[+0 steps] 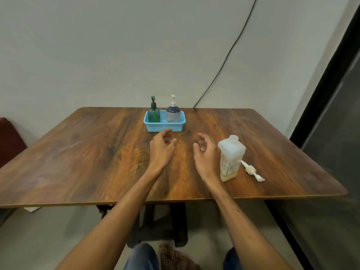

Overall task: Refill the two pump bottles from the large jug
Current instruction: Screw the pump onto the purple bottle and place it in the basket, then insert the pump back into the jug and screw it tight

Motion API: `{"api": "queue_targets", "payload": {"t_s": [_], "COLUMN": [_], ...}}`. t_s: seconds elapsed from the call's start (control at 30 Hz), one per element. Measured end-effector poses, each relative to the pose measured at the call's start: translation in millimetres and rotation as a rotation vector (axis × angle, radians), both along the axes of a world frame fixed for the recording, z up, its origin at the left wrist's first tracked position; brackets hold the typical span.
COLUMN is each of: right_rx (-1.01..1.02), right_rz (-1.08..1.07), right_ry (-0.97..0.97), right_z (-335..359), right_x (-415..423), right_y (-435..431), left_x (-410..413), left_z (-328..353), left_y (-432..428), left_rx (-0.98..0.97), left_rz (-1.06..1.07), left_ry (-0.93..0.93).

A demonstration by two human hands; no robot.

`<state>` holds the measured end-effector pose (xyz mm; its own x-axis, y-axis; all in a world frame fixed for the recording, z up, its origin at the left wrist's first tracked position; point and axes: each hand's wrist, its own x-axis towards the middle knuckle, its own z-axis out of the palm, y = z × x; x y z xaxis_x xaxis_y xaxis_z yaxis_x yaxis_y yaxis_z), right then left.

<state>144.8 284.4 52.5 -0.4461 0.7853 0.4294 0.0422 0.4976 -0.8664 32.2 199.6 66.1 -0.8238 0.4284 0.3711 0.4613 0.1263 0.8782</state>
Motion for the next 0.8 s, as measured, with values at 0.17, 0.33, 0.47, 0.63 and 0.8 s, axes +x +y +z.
{"api": "queue_targets", "payload": {"t_s": [0.17, 0.33, 0.47, 0.63, 0.8], "right_rx": [0.082, 0.117, 0.082, 0.065, 0.054], "right_rz": [0.005, -0.186, -0.358, -0.410, -0.354], "right_ry": [0.079, 0.196, 0.129, -0.211, -0.436], "right_z": [-6.4, -22.3, -38.5, -52.0, -71.6], "right_x": [65.4, 113.4, 133.8, 144.0, 141.5], "right_y": [-12.9, 6.6, 41.4, 88.8, 120.4], "left_x": [63.3, 95.5, 110.4, 118.6, 119.5], "left_z": [-20.8, -38.8, -45.0, -51.7, -58.9], "left_y": [2.0, 19.5, 42.5, 69.5, 88.3], "left_rx": [0.016, -0.036, -0.079, -0.101, -0.069], "left_rz": [-0.110, -0.184, -0.219, -0.243, -0.257], "left_ry": [0.067, 0.076, 0.056, -0.004, -0.020]}}
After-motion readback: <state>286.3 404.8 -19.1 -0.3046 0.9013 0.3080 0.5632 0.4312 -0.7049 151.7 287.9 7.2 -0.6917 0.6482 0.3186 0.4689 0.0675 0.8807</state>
